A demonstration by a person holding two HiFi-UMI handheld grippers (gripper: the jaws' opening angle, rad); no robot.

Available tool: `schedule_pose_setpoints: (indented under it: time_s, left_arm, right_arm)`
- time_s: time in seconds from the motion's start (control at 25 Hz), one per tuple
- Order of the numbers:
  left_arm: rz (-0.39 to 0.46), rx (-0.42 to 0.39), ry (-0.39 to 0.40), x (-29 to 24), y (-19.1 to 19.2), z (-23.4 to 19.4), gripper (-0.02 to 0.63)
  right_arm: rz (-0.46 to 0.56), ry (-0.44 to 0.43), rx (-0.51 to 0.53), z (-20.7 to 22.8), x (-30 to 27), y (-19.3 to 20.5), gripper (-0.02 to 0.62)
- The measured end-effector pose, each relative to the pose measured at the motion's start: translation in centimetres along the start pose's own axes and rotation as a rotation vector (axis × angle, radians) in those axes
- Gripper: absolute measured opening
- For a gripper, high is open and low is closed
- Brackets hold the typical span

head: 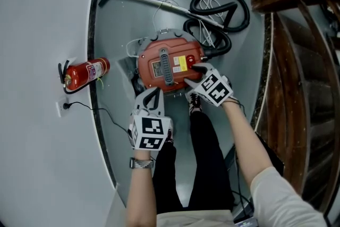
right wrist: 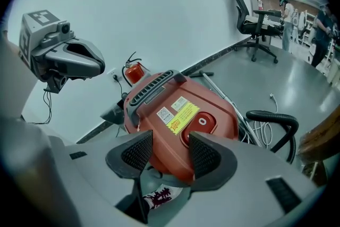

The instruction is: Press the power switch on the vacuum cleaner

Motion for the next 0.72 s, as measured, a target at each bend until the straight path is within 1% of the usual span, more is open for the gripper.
schedule_pose_setpoints:
  time_s: [0.16, 0.28, 0.4, 0.52, 0.72]
  left_arm:
    - [-0.006, 0.002, -0.003, 0.0, 0.1, 0.1, 0.000]
    - [-0.013, -0.004, 0.012, -0.2, 0.4, 0.6, 0.000]
    - [-0.019, -0.014, 0.008, 0.0, 0.1, 0.4, 0.000]
    - [-0.011, -0.009, -0.004, 0.5, -1.0, 0.0, 0.000]
    - [-0.006, -0.010, 0.001, 1.3, -1.9, -0.2, 0.000]
  right_arm:
    - [-0.013, -0.013, 0.018, 0.1, 0.0, -0.1, 0.216]
    - [-0.030, -0.015, 0.024, 0.2, 0.0, -0.1, 0.210]
    - [-0.060, 0.009, 0.066, 0.1, -0.2, -0.2, 0.198]
    - [-0.082, 0.023, 0.093, -0.1, -0.1, 0.1, 0.198]
    - [-0.065, 0.076, 0.142, -0.3, 1.4, -0.4, 0.198]
Point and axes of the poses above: the fingertips, and each gripper's own axes: x backward along the fingers, z to its right, y out of its underside, the point moved 2 cm from there along x, backward along the fingers, and after that the axes turned 13 degrees about -y, right-handed, at the moved point
